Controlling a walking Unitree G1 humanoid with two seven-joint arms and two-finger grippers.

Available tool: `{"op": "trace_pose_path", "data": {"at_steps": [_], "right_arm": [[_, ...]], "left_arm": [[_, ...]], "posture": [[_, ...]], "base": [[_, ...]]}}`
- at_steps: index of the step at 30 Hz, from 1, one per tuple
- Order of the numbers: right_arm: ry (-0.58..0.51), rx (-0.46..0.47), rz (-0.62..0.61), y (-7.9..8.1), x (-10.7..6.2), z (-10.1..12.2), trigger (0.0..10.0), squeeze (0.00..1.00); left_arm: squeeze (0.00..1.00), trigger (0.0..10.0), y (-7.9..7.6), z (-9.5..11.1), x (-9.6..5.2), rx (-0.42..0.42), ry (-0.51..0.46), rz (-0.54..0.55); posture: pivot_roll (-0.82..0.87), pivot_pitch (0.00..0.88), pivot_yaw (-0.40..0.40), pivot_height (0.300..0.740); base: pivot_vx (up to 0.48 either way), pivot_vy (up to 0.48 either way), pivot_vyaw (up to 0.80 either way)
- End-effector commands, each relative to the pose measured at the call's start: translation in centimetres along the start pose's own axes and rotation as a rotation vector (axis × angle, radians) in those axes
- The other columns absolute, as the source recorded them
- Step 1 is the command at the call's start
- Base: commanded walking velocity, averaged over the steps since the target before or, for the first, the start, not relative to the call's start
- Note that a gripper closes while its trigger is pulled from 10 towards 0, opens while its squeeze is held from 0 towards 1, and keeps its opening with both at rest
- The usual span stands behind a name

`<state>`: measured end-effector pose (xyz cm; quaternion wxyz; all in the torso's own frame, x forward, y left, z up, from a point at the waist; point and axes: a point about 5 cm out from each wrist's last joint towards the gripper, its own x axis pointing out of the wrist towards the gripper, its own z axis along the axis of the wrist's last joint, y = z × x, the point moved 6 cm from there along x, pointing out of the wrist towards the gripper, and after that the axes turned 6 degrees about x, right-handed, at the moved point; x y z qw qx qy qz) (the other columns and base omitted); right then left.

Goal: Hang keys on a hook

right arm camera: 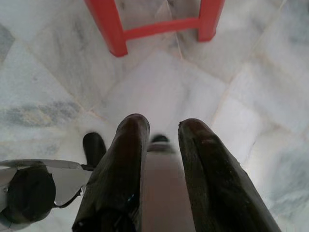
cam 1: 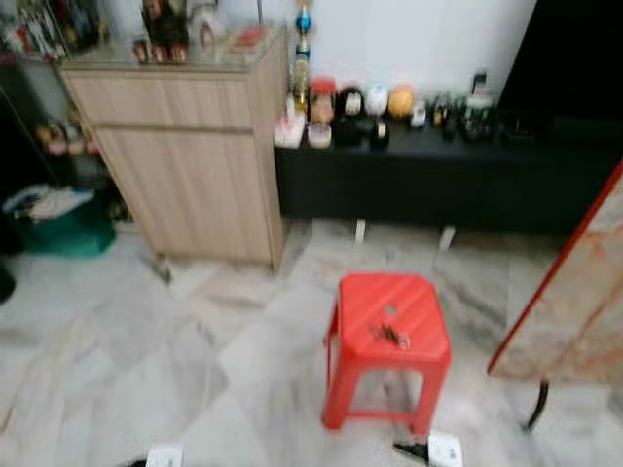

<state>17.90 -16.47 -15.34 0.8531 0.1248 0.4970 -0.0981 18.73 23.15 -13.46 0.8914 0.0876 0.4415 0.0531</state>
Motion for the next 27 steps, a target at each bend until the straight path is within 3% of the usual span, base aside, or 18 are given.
{"op": "trace_pose_path", "data": {"at_steps": [1, 27], "right_arm": [[0.005, 0.002, -0.008, -0.2, 0.0, -0.1, 10.0, 0.00], [-0.010, 0.002, -0.011, -0.7, 0.1, 1.1, 10.0, 0.00]], "left_arm": [[0.00, 10.0, 0.2, -0.5, -0.1, 0.000, 0.010, 0.003], [0.00, 10.0, 0.0, -0.2, -0.2, -0.031, -0.015, -0.009]], "posture": [[0.01, 0.000, 0.010, 0.740], [0.01, 0.000, 0.011, 0.740]], "base": [[0.000, 0.000, 0.00], [0.000, 0.000, 0.00]]}}
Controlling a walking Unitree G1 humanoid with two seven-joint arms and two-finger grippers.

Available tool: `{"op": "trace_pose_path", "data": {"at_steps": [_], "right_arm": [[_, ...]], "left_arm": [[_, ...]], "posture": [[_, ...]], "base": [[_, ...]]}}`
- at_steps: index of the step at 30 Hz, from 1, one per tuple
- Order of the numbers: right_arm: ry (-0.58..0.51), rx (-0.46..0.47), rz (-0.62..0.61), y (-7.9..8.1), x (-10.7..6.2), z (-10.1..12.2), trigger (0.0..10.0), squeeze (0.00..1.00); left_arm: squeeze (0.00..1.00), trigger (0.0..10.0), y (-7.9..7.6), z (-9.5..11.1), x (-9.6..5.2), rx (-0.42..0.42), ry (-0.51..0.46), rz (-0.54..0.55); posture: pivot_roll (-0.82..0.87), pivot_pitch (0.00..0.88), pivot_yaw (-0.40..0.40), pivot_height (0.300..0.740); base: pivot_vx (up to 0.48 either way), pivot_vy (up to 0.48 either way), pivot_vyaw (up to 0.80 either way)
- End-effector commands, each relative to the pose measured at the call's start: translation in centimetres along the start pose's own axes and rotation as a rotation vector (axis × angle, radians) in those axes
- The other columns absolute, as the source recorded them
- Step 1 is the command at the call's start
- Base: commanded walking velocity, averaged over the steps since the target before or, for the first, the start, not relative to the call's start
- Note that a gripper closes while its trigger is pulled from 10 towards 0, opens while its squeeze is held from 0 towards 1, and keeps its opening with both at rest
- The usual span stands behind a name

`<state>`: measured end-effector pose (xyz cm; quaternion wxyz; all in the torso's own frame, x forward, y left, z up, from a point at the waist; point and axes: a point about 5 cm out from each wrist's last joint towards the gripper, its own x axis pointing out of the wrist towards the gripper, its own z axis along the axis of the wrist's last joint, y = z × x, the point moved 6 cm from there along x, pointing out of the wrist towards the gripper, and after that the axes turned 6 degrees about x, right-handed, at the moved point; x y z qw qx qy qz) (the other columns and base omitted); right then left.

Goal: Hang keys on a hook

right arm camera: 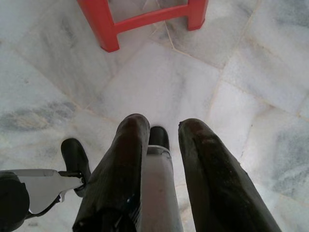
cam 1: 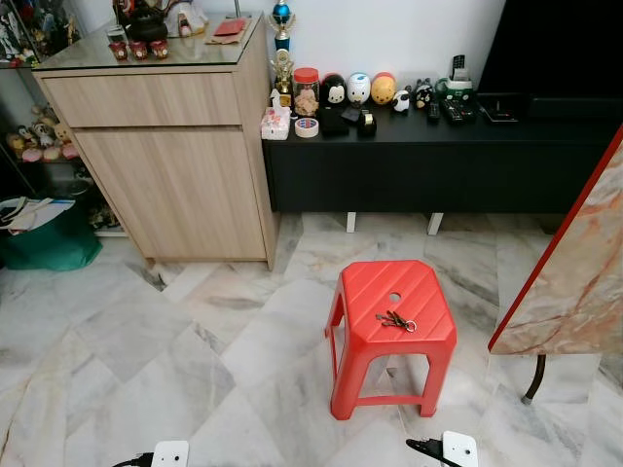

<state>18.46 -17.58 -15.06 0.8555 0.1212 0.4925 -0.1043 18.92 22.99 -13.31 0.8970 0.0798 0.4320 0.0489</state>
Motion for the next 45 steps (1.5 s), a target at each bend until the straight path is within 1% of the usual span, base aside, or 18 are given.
{"op": "trace_pose_path", "data": {"at_steps": [1, 7, 20, 26, 39, 45], "right_arm": [[0.003, 0.001, 0.002, 0.2, 0.0, 0.1, 10.0, 0.00], [0.010, -0.002, 0.004, 0.3, 0.0, -0.4, 10.0, 0.00], [0.017, -0.002, 0.003, 0.2, -0.1, -0.8, 10.0, 0.00], [0.017, 0.001, 0.005, 0.4, -0.1, -1.0, 10.0, 0.00], [0.010, 0.000, 0.005, 0.4, 0.0, -0.4, 10.0, 0.00], [0.013, 0.000, 0.004, 0.4, -0.1, -0.6, 10.0, 0.00]], "left_arm": [[0.00, 10.0, 0.1, -0.5, -0.1, -0.020, 0.006, 0.004], [0.00, 10.0, 0.0, -0.4, -0.2, -0.037, -0.003, 0.000], [0.00, 10.0, 0.1, -0.3, -0.2, -0.040, -0.008, -0.001], [0.00, 10.0, 0.2, -0.2, -0.2, -0.043, -0.010, 0.001], [0.00, 10.0, 0.1, -0.1, -0.1, -0.047, -0.014, 0.000], [0.00, 10.0, 0.1, -0.1, -0.1, -0.047, -0.014, -0.001]], "posture": [[0.01, 0.000, 0.011, 0.740], [0.01, 0.000, 0.010, 0.740], [0.01, 0.000, 0.009, 0.740], [0.01, 0.000, 0.011, 0.740], [0.02, 0.002, 0.007, 0.740], [0.02, 0.002, 0.007, 0.740]], "base": [[0.000, 0.000, 0.00], [0.171, 0.000, 0.00], [0.282, 0.000, 0.00], [0.306, 0.000, 0.00], [0.316, 0.000, 0.00], [0.318, 0.000, 0.00]]}}
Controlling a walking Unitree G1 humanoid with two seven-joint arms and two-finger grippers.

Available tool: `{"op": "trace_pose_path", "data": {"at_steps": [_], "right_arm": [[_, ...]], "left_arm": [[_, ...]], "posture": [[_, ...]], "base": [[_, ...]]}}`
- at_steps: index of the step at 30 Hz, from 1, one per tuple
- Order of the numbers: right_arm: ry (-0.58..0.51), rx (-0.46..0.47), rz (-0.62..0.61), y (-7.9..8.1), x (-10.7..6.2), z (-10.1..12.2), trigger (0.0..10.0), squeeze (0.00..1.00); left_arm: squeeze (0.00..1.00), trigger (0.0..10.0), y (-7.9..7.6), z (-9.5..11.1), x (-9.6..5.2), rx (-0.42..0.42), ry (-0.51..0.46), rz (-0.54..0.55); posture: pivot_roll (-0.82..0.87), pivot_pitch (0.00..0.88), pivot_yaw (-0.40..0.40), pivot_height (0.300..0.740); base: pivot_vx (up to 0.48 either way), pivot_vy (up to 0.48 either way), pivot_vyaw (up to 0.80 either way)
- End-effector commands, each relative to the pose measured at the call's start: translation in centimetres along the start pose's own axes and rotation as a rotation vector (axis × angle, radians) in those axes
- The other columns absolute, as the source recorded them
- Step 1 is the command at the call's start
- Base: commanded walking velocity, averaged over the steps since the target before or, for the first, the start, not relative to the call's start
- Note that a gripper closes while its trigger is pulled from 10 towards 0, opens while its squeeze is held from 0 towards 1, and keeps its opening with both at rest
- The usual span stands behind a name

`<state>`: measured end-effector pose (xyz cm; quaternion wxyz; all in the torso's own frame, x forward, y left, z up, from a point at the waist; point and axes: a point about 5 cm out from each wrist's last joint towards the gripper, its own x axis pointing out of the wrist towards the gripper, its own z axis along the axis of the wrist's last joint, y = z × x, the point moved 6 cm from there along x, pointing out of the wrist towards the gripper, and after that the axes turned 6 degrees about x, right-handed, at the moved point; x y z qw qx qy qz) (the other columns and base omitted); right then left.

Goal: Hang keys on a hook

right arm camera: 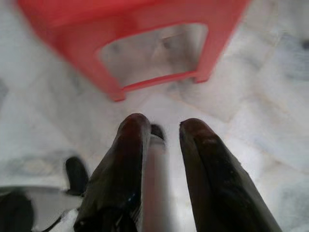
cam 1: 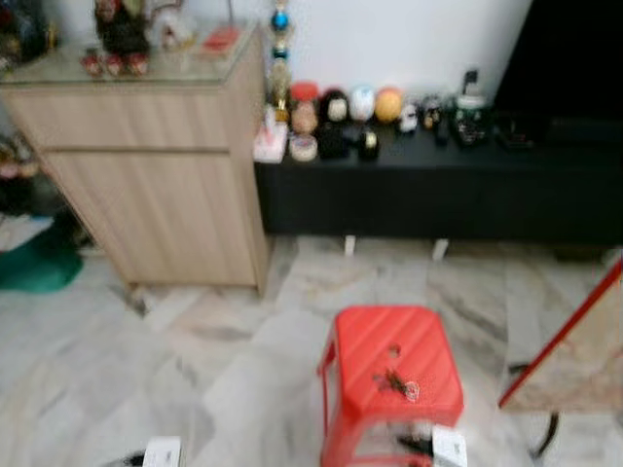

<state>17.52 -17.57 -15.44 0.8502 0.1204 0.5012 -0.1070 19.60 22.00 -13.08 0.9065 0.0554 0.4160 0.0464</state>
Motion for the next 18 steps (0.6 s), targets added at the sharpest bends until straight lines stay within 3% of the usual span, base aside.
{"op": "trace_pose_path", "data": {"at_steps": [1, 4, 18], "right_arm": [[-0.006, -0.001, 0.012, 0.7, 0.1, 0.4, 10.0, 0.00], [-0.004, -0.001, 0.012, 0.6, 0.1, 0.2, 10.0, 0.00], [-0.051, 0.017, 0.001, -0.6, -0.1, 0.6, 10.0, 0.00]], "left_arm": [[0.00, 10.0, 1.1, -0.8, -0.3, -0.002, 0.020, 0.023], [0.00, 10.0, 1.1, -0.8, -0.3, -0.004, 0.018, 0.025], [0.00, 10.0, 1.2, -0.4, -0.4, -0.013, -0.021, 0.040]], "posture": [[0.02, 0.002, 0.007, 0.740], [0.01, 0.002, 0.006, 0.740], [0.02, 0.003, 0.004, 0.740]], "base": [[0.319, 0.000, 0.00], [0.296, 0.000, 0.00], [0.000, 0.000, 0.00]]}}
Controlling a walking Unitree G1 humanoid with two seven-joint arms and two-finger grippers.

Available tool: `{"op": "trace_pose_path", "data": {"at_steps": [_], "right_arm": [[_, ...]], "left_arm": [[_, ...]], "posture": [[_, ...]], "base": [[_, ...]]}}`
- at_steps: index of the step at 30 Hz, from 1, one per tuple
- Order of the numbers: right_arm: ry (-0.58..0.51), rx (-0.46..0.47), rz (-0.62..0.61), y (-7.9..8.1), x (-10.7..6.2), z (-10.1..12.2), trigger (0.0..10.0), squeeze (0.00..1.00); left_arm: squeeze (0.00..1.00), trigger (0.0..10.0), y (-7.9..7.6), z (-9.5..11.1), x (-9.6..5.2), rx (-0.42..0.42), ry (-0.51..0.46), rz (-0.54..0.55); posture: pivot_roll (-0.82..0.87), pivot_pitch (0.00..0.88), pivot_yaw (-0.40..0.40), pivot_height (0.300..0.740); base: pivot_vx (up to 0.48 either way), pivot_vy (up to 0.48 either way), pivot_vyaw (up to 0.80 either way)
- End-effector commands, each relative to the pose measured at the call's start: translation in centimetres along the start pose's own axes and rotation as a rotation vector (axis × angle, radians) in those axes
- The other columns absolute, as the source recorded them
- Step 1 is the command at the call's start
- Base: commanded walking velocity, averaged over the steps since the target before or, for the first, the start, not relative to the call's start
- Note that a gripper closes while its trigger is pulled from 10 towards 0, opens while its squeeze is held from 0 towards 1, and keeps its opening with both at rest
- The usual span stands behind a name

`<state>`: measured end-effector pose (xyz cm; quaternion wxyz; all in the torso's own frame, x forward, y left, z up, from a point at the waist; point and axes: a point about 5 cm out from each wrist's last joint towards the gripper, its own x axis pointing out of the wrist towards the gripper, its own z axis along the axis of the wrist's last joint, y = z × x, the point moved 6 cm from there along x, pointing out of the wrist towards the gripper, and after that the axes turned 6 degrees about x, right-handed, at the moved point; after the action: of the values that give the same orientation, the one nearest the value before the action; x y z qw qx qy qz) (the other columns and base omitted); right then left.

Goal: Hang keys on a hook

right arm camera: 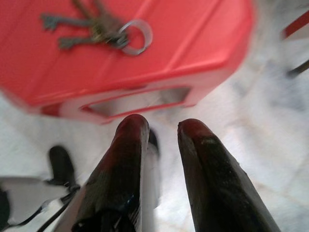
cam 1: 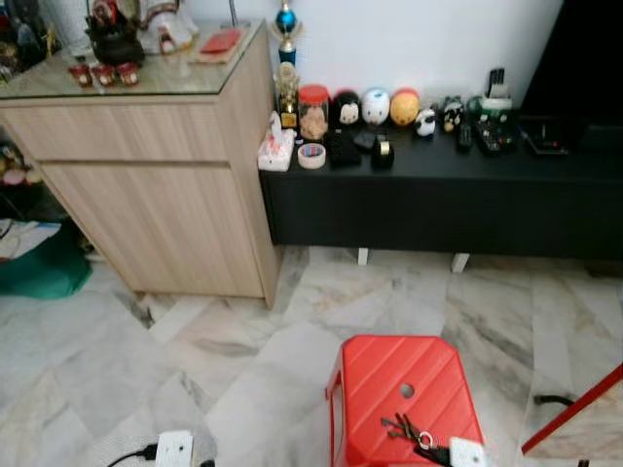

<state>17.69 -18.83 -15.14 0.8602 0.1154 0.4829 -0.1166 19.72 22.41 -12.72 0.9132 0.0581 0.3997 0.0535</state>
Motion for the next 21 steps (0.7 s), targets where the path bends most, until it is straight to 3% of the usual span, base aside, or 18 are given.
{"op": "trace_pose_path", "data": {"at_steps": [1, 3, 8, 10, 11, 13, 14, 15, 16, 18, 21], "right_arm": [[-0.019, 0.014, 0.017, 0.4, 0.0, 0.2, 10.0, 0.00], [-0.122, -0.038, 0.045, 2.0, 0.3, 3.8, 10.0, 0.00], [-0.246, -0.037, 0.042, 2.2, 0.2, 7.2, 10.0, 0.00], [-0.388, -0.099, 0.076, 3.3, -0.4, 11.0, 10.0, 0.00], [-0.388, -0.099, 0.076, 3.3, -0.4, 11.0, 10.0, 0.00], [-0.489, -0.106, 0.111, 4.3, -1.1, 13.5, 10.0, 0.00], [-0.569, -0.100, 0.127, 4.8, -1.8, 15.3, 10.0, 0.00], [-0.604, -0.102, 0.133, 5.1, -2.2, 16.0, 10.0, 0.00], [-0.627, -0.103, 0.138, 5.3, -2.4, 16.4, 10.0, 0.00], [-0.684, -0.100, 0.147, 5.7, -3.1, 17.1, 10.0, 0.00], [-0.728, -0.102, 0.145, 5.9, -3.7, 16.7, 10.0, 0.00]], "left_arm": [[0.00, 10.0, 0.8, -0.6, -0.2, -0.012, 0.007, 0.026], [0.00, 10.0, 1.0, 0.0, -0.4, -0.028, -0.041, 0.045], [0.00, 10.0, 0.7, 1.4, -0.6, -0.035, -0.140, 0.021], [0.00, 10.0, 0.7, 2.8, -1.1, -0.066, -0.252, 0.031], [0.00, 10.0, 0.7, 2.8, -1.1, -0.066, -0.252, 0.031], [0.00, 10.0, 0.6, 3.5, -1.4, -0.092, -0.312, 0.027], [0.00, 10.0, 2.3, 10.8, -0.3, -0.078, -0.472, 0.037], [0.00, 10.0, 2.7, 14.3, -0.4, -0.058, -0.551, 0.041], [0.00, 10.0, 2.9, 16.3, -0.6, -0.044, -0.599, 0.043], [0.00, 10.0, 2.5, 17.9, -1.5, -0.024, -0.673, 0.024], [0.00, 10.0, 2.0, 18.0, -2.5, 0.005, -0.730, 0.014]], "posture": [[0.02, 0.003, 0.003, 0.740], [0.01, 0.006, 0.003, 0.740], [0.01, 0.011, 0.000, 0.740], [0.01, 0.014, -0.004, 0.740], [0.01, 0.014, -0.004, 0.740], [0.00, 0.013, -0.006, 0.740], [0.01, 0.013, -0.008, 0.740], [0.01, 0.012, -0.009, 0.740], [0.01, 0.012, -0.009, 0.740], [0.00, 0.010, -0.011, 0.740], [-0.01, 0.007, -0.012, 0.740]], "base": [[0.000, 0.000, 0.00], [0.000, 0.000, 0.00], [0.000, 0.000, 0.00], [0.000, 0.000, 0.00], [0.000, 0.000, 0.00], [0.000, 0.000, 0.00], [0.000, 0.000, 0.00], [0.000, 0.000, 0.00], [0.000, 0.000, 0.00], [0.000, 0.000, 0.00], [0.000, 0.000, 0.00]]}}
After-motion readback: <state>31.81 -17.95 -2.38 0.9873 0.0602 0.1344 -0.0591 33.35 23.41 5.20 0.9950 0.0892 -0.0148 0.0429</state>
